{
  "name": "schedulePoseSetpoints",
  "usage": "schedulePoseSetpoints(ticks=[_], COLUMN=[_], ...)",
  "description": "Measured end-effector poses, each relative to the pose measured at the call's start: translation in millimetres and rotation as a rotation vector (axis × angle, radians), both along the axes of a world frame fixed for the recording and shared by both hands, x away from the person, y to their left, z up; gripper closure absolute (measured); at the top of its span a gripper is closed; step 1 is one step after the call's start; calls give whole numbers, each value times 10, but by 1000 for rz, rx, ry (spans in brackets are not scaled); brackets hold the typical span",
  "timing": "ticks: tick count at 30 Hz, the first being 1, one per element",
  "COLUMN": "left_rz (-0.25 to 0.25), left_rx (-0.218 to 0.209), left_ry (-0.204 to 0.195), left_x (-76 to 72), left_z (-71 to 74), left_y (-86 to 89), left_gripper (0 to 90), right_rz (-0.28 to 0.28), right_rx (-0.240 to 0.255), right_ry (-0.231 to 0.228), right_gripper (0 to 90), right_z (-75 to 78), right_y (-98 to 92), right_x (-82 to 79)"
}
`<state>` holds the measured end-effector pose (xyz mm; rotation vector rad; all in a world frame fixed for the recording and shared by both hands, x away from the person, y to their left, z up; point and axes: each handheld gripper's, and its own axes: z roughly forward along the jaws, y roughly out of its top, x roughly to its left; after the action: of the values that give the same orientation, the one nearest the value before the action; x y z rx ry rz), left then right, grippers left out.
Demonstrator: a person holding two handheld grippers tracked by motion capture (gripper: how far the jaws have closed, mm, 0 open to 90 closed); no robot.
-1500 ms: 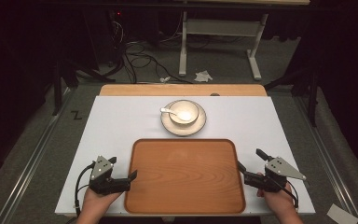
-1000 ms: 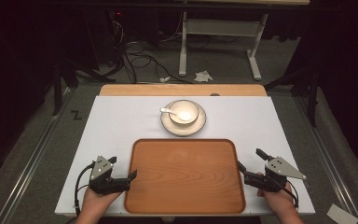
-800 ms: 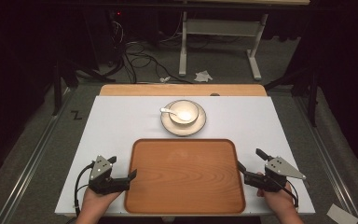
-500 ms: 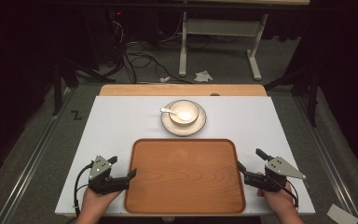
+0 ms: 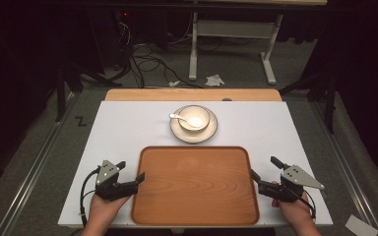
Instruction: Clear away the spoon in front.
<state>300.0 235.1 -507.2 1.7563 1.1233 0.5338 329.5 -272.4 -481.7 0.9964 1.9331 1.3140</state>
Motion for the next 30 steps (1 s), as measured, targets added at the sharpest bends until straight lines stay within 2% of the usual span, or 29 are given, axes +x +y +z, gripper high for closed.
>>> schedulePoseSetpoints(ticks=[5,8,10,13,17,21,26,30], left_rz=[17,21,22,30,35,24,18,5], left_rx=[-14,-12,5,4,-32,-11,-35,-34], left_ry=[4,6,1,1,14,24,16,14], left_x=[9,14,33,90,173,246,339,422], left_z=[16,17,24,42,89,147,222,273], left_y=[8,-8,-28,-44,-66,-111,-172,-239], left_gripper=[165,166,166,166,166,166,170,190], right_rz=[1,0,0,-2,-3,-1,2,2], right_rx=[-1,1,0,7,8,9,12,15], right_ry=[5,4,-2,-3,2,1,-1,-5], right_gripper=[164,164,165,164,164,164,164,164], right_z=[-9,-4,5,13,8,6,11,15], right_y=[6,2,-2,-8,-12,-16,-24,-31], right_x=[15,8,-5,-11,-3,0,-1,-2])
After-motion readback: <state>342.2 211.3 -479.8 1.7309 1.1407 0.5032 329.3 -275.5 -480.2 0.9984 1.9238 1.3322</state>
